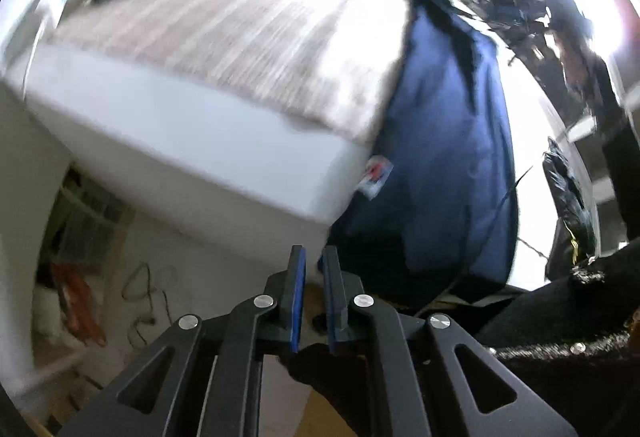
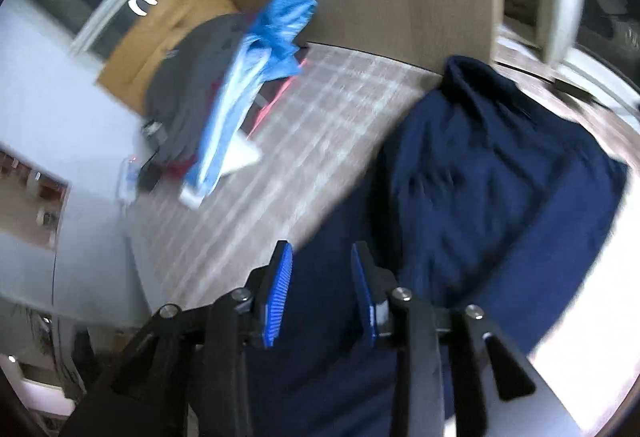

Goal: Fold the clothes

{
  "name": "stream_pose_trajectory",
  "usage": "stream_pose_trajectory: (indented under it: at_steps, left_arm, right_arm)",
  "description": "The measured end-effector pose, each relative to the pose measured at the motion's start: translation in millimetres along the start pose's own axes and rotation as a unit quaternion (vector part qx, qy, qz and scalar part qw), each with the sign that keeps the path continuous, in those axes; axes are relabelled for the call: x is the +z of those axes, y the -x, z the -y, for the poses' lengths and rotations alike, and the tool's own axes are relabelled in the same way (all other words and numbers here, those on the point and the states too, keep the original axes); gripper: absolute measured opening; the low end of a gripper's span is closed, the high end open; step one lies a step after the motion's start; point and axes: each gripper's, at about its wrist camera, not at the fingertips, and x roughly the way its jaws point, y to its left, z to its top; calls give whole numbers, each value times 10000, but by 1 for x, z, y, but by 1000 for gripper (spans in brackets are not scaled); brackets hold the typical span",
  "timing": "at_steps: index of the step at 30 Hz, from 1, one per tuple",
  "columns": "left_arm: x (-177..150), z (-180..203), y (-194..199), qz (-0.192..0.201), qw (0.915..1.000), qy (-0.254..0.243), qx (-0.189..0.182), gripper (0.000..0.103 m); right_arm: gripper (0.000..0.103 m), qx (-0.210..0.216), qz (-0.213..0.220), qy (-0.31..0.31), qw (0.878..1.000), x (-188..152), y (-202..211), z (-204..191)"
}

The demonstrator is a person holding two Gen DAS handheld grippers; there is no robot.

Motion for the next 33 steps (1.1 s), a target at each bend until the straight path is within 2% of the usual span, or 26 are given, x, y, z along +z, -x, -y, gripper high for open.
stream_pose_trajectory:
  at_steps: [2, 5, 9, 11, 14, 16, 18, 24, 27, 29, 30, 33]
  left_arm:
    - [15, 15, 1, -42, 9988, -474, -76, 26]
    - [40, 54, -15, -246, 9880, -1463, -421, 26]
    - [59, 90, -47, -649, 9574, -2638, -981, 26]
    - [63, 98, -62, -882, 9420, -3019, -1167, 26]
    - [62, 100, -76, -1202, 9177, -3580, -1231, 26]
    - [61, 100, -85, -1374, 9021, -3897, -1246, 26]
    - [63, 94, -87, -1410, 8969, -4015, -1206, 26]
    - [66, 76, -82, -1360, 8966, -4012, -1294, 29]
    - [61, 72, -90, -1411, 8932, -4077, -1266, 29]
    - [59, 72, -92, -1374, 8922, -4115, -1257, 31]
    - [57, 72, -92, -1343, 8917, -4134, -1262, 31]
    - [53, 71, -91, -1282, 8901, -4182, -1278, 31]
  right_arm:
    - [34, -238, -84, -115, 9996, -57, 12, -5]
    - [34, -546, -259, -526, 9968, -138, 8, -15]
    - [34, -801, -395, -1339, 9870, -248, -4, -33]
    - [34, -908, -237, -1774, 9796, -291, -9, -55]
    - [34, -1293, 145, -2343, 9634, -338, -17, -90]
    - [34, -1331, 336, -2654, 9543, -355, -24, -107]
    - [34, -1485, 509, -2809, 9468, -364, -31, -122]
    - [34, -2406, 690, -2590, 9329, -359, -53, -150]
    - [34, -2649, 674, -2433, 9306, -354, -57, -155]
    - [23, -2829, 630, -2239, 9305, -353, -59, -158]
    - [4, -2883, 621, -2130, 9315, -352, -60, -160]
    - [4, -2665, 626, -2227, 9357, -354, -52, -156]
